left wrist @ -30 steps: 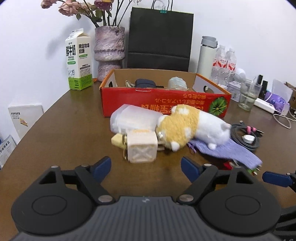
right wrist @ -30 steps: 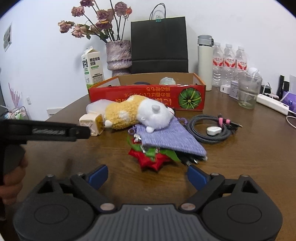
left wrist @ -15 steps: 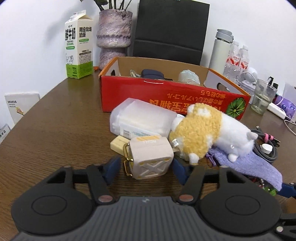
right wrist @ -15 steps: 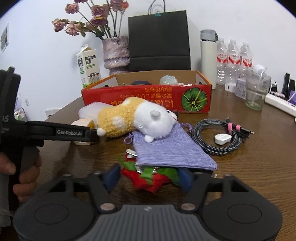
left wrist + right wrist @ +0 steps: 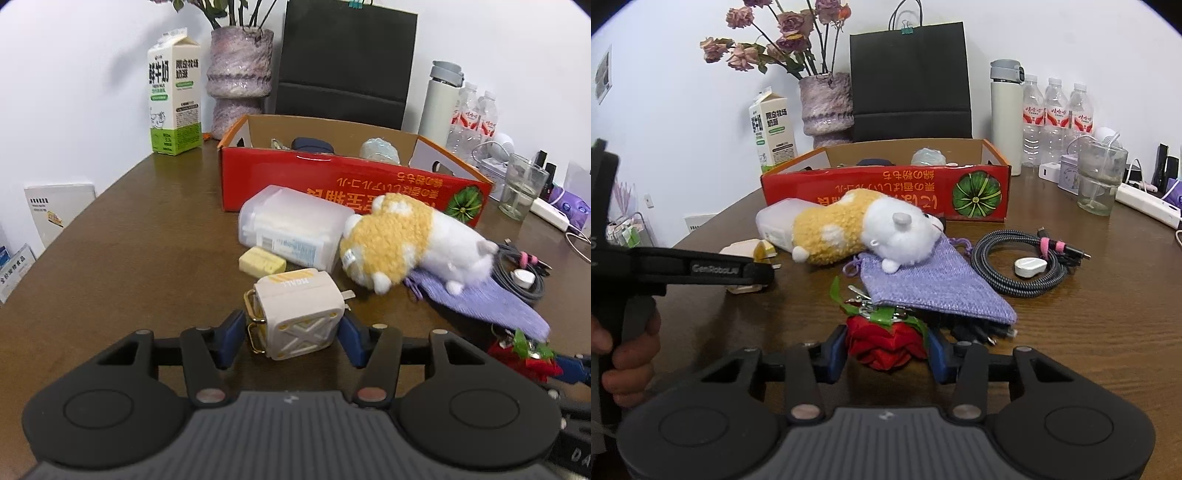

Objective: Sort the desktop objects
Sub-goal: 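Grasp the white cube charger with the left tool while the right tool grasps the red rose ornament, then lift the charger and the rose with both tools off the table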

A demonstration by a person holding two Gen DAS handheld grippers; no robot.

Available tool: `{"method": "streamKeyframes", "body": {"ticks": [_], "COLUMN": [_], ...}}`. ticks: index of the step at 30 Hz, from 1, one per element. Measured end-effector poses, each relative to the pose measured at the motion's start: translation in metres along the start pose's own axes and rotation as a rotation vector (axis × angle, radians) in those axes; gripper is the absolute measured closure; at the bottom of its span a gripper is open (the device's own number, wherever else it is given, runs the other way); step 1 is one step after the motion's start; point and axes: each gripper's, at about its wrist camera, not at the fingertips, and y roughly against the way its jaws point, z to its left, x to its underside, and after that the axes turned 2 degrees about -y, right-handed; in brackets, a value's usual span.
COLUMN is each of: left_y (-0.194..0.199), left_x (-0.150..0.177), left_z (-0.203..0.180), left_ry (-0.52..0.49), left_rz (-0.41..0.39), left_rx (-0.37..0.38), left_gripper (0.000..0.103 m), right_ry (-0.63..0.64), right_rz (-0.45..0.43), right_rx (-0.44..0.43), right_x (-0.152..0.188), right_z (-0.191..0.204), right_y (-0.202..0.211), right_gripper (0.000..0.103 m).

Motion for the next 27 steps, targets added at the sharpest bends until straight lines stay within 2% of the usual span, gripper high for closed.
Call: {"method": "streamKeyframes", "body": {"ticks": [6, 15, 22, 27], "left_y": [0.039, 0.101, 0.144, 0.173], "left_x": [0.022, 0.052, 0.063, 0.068], "left_z": [-0.004, -0.009, -0.017, -0.022], "left_ry": [-0.007, -0.012, -0.035, -0.058], "left_rz": [-0.019, -0.056, -0.106, -0.150], "left_rx": [0.022, 0.051, 0.067, 0.105], "left_gripper": [0.048, 0.048, 0.048, 0.048], "right_ry": [0.015, 0.046, 0.041, 0.032], "right_rz": [-0.010, -0.071, -0.100, -0.135], "right_rx": [-0.006, 0.014, 0.036, 0.034], "right_x": [0.010, 0.020, 0.028, 0.028], "right_z": [0.003, 0.011, 0.008, 0.003], "right_y": [0.025, 0.070, 0.095, 0.120], "right_gripper": [0.061, 0.061, 0.062, 0.062]}}
